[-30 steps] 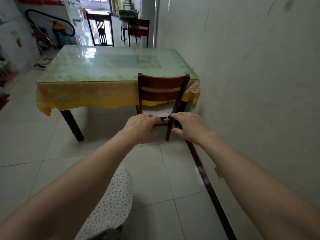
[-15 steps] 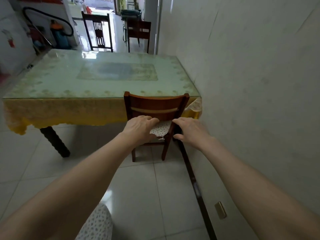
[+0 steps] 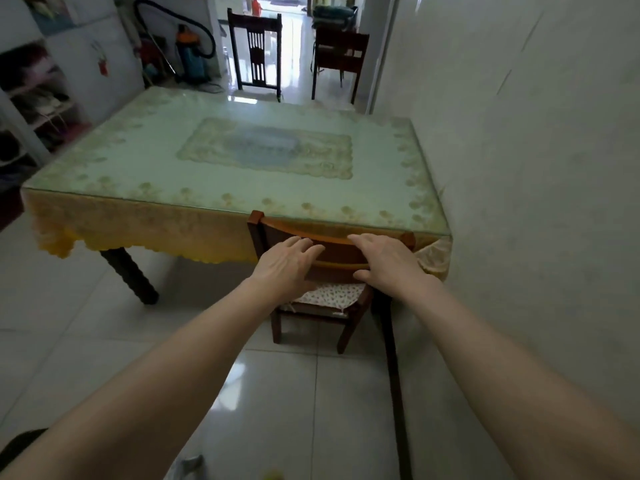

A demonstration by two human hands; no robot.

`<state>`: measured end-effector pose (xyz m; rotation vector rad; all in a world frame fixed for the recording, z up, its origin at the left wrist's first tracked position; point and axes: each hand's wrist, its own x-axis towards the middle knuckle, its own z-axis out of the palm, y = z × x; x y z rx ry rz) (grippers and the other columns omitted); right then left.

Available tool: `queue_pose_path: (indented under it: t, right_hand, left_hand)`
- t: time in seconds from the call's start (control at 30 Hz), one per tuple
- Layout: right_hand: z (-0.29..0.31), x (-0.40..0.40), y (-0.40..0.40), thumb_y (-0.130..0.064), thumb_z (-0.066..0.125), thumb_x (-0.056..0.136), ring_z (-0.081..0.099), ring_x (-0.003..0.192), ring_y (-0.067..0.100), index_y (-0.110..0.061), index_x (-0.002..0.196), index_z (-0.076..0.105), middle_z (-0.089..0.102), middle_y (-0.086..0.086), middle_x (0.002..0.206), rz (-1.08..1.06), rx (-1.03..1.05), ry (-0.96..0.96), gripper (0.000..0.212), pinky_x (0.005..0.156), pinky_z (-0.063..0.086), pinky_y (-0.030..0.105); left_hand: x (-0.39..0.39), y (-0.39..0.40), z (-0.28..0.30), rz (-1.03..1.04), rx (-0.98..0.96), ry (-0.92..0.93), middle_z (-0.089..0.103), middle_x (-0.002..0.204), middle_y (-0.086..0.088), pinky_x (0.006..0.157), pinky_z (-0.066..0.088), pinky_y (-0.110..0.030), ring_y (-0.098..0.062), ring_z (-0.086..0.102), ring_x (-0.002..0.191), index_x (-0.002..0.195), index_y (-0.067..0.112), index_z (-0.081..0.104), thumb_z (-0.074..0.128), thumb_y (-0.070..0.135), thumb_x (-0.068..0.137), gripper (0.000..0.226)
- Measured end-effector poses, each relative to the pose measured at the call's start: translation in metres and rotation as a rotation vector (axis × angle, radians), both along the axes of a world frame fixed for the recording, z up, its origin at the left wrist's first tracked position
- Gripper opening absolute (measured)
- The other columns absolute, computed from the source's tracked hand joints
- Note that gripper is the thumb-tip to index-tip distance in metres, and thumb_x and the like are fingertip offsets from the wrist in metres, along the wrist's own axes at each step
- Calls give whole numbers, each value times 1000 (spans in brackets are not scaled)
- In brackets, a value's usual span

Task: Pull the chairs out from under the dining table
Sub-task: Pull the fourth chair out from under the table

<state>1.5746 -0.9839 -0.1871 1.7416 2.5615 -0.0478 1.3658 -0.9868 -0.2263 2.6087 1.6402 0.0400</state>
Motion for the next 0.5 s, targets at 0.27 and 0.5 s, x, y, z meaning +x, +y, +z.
queue_pose_path:
  t: [0.27, 0.5]
  right_hand:
    - [-38, -2, 99, -37, 77, 78, 43, 132, 26, -23, 149, 27, 44, 2, 147, 7, -98, -95, 87, 105, 39, 43]
    - [-82, 1, 144, -39, 74, 81, 52, 122, 27, -28, 145, 35, 54, 2, 137, -5, -316, -205, 75, 96, 47, 43]
  left_hand:
    - [3, 100, -33, -22, -59, 36, 28, 156, -7, 117, 21, -42, -28, 21, 144, 151, 22, 19, 66, 48, 83, 87]
    - [8, 155, -57, -37, -268, 186, 64, 113, -1, 77, 50, -38, -25, 62, 97, 134, 28, 43, 65, 36, 86, 54]
